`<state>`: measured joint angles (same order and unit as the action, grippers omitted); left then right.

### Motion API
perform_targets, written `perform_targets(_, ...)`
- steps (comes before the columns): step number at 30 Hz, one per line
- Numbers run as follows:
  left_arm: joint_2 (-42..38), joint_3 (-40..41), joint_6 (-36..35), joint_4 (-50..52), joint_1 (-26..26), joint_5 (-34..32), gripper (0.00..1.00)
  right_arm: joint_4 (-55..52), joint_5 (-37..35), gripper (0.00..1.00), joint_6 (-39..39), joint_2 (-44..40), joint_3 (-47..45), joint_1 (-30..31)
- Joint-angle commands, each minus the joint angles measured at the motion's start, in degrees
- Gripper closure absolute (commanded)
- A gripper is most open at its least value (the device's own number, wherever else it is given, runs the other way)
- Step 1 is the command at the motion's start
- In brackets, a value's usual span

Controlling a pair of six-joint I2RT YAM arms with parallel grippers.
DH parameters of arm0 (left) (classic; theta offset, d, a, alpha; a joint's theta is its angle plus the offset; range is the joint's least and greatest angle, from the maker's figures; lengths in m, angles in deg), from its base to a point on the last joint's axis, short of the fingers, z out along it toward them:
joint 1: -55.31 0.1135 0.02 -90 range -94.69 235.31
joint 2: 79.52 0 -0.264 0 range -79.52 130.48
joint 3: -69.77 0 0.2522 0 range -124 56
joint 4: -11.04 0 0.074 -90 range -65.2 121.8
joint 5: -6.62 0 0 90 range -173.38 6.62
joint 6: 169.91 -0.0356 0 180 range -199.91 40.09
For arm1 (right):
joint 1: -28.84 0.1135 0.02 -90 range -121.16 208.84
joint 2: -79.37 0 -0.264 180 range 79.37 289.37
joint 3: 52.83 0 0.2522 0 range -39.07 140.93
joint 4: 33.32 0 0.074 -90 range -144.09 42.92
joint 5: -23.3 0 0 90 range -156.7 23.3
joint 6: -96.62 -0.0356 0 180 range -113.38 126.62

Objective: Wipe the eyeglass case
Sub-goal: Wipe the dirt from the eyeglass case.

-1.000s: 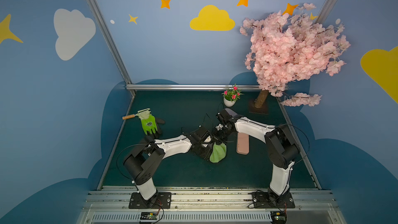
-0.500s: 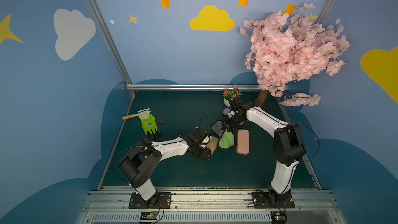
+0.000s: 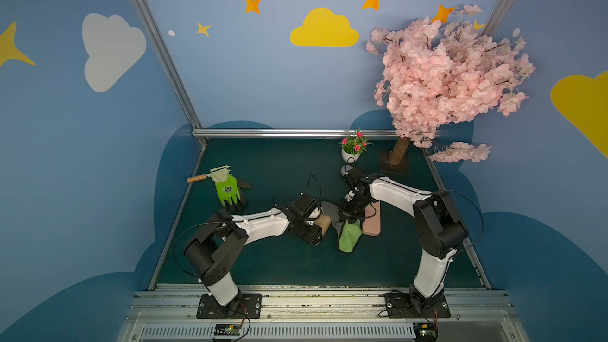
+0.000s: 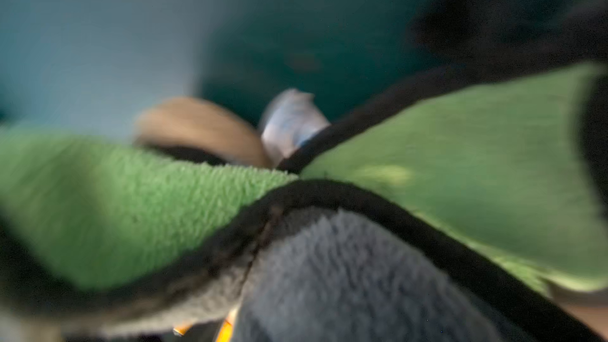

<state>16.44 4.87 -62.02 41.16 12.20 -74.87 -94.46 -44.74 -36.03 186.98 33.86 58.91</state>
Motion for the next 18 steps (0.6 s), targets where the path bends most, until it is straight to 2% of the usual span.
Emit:
perform_targets(1,-0.56,1.82,1.47,0.91,0.81,-2.24,0.97,-4.6,-0.12,1.0,4.21,2.57,5.46,-1.05)
perform_targets(5,0.31,1.49,0.66,0.03,0.92,-0.07,0.97,-4.61,6.28,1.0,4.46,7.89,9.49,4.27)
perform_targets(9,1.85,0.47,0.13,0.51,0.92,0.9,0.97,-2.37,13.49,1.0,2.85,9.79,9.45,11.4)
perform_targets(16,2.59,0.42,0.35,0.23,1.17,0.36,0.97,1.49,27.58,1.0,0.41,4.7,6.93,17.18)
perform_targets(18,2.84,0.29,0.17,0.29,1.19,0.6,0.97,3.78,29.04,1.0,-1.35,4.88,6.98,16.98)
